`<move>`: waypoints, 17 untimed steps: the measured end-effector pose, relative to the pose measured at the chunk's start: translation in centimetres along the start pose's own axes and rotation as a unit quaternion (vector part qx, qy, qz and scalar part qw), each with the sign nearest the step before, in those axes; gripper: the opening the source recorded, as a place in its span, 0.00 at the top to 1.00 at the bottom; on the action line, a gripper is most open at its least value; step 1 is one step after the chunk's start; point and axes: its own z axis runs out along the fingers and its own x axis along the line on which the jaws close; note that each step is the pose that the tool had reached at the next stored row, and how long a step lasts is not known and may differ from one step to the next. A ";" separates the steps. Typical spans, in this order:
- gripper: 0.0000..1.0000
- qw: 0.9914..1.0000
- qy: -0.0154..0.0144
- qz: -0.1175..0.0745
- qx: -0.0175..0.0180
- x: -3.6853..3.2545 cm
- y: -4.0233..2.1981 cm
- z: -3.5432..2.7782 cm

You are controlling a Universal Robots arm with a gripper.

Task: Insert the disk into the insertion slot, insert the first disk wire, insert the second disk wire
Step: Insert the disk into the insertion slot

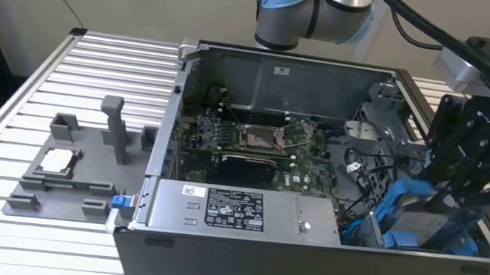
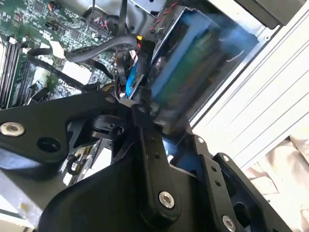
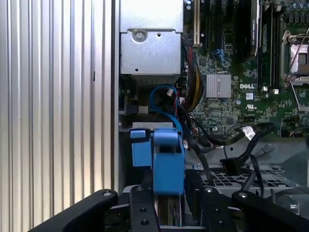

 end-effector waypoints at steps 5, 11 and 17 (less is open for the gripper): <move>0.60 1.000 0.000 0.000 0.000 -0.01 0.01 -0.20; 0.60 1.000 0.000 0.000 0.000 -0.09 0.08 -1.45; 0.60 1.000 -0.015 -0.001 0.022 -0.13 0.12 -1.52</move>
